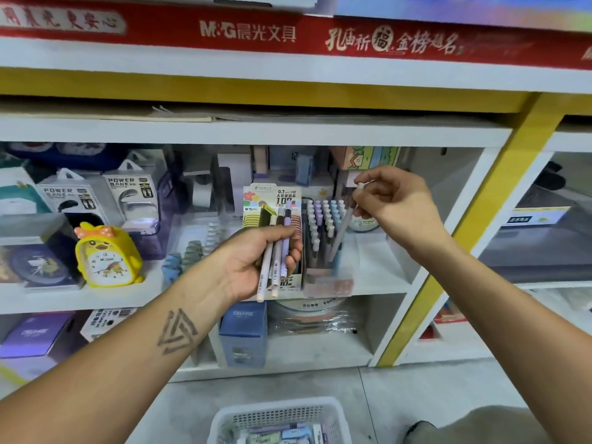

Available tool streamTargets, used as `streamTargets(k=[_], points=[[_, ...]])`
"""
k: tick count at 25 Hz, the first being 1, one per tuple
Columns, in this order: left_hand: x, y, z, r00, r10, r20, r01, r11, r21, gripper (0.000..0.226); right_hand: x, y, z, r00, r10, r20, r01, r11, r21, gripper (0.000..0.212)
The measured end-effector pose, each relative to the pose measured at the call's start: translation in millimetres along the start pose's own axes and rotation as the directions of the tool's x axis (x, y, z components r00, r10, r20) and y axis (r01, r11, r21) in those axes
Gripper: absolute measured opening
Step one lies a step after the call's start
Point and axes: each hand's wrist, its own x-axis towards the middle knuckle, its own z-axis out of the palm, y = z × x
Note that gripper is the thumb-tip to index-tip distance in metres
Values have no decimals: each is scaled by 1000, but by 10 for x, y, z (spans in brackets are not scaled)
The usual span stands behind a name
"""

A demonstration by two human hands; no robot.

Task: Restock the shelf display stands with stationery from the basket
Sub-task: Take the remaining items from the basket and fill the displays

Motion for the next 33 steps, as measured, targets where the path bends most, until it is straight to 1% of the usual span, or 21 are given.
streamTargets(k=[5,7,9,13,17,24,27,33], points=[[46,-42,65,1000,11,-17,-11,1000,2,11,42,96,-131,999,-25,-35,24,999,-37,13],[65,-58,83,1000,2,-22,-2,1000,-12,9,58,158,-180,998,-35,-61,31,997,-72,15],[81,-68,91,1000,-3,-16,2,1000,-28,9,68,228,-200,997,-54,-61,46,991,-123,13],[109,-87,113,1000,-4,9,4,999,-32,8,60,361,-171,996,-95,2,92,959,-268,9],[130,-87,113,1000,-6,7,7,999,-43,8,79,466,-134,997,-66,27,71,939,-336,9],[132,-89,100,1000,-18,12,18,998,-58,8,46,505,-56,994,-65,84,93,918,-384,11],[124,-82,82,1000,-21,11,21,998,-63,11,39,502,-34,992,-81,99,114,911,-397,11],[110,-75,42,1000,-11,9,12,998,-54,20,45,542,7,983,-55,176,123,907,-403,7]])
